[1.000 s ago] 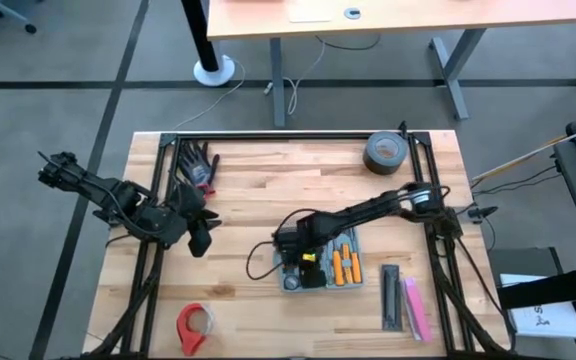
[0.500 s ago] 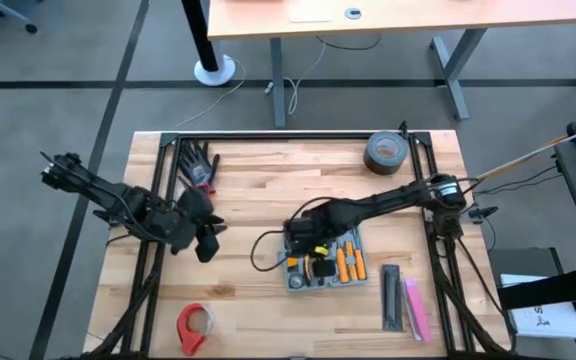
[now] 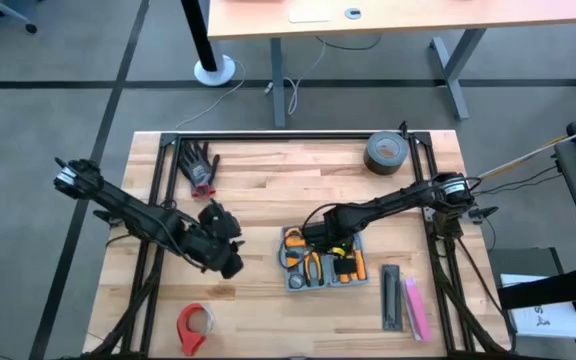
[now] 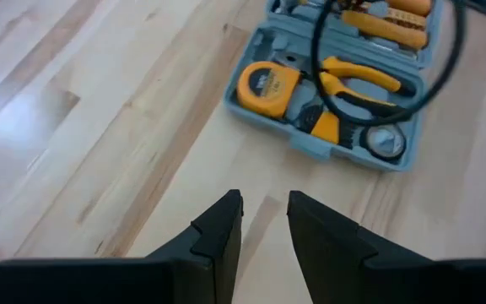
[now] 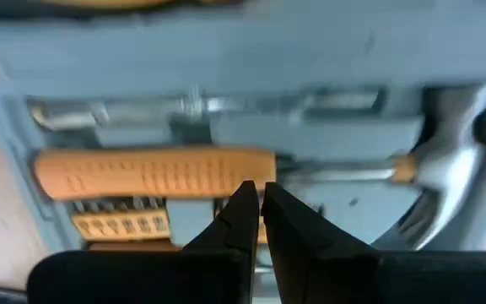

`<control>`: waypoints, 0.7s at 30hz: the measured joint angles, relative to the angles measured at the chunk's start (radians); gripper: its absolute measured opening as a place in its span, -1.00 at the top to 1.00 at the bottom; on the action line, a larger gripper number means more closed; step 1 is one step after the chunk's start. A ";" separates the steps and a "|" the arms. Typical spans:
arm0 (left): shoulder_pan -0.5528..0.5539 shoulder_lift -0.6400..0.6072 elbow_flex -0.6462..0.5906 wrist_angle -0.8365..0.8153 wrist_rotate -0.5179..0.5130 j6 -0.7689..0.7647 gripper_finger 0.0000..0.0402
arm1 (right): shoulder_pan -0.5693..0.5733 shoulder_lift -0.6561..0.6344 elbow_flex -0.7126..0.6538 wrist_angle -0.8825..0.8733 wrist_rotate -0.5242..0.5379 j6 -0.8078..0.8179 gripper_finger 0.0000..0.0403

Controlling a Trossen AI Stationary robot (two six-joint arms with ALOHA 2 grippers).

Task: Prefit tool cases
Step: Adjust the tools in the gray tool box

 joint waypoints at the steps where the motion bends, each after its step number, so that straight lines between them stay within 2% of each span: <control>1: 0.000 0.014 0.000 0.021 0.000 0.011 0.48 | 0.002 -0.010 -0.024 0.004 -0.003 0.014 0.96; 7: 0.000 0.096 0.000 0.192 0.001 0.093 0.48 | 0.016 -0.114 -0.148 0.072 -0.028 0.098 0.96; 11: 0.013 0.152 0.000 0.312 0.041 0.147 0.48 | 0.021 -0.207 -0.212 0.084 -0.028 0.171 0.96; 16: 0.033 0.218 0.000 0.380 0.069 0.159 0.48 | 0.041 -0.293 -0.293 0.110 -0.029 0.252 0.96; 21: 0.051 0.267 0.000 0.454 0.076 0.159 0.48 | 0.082 -0.316 -0.331 0.229 -0.053 0.303 0.96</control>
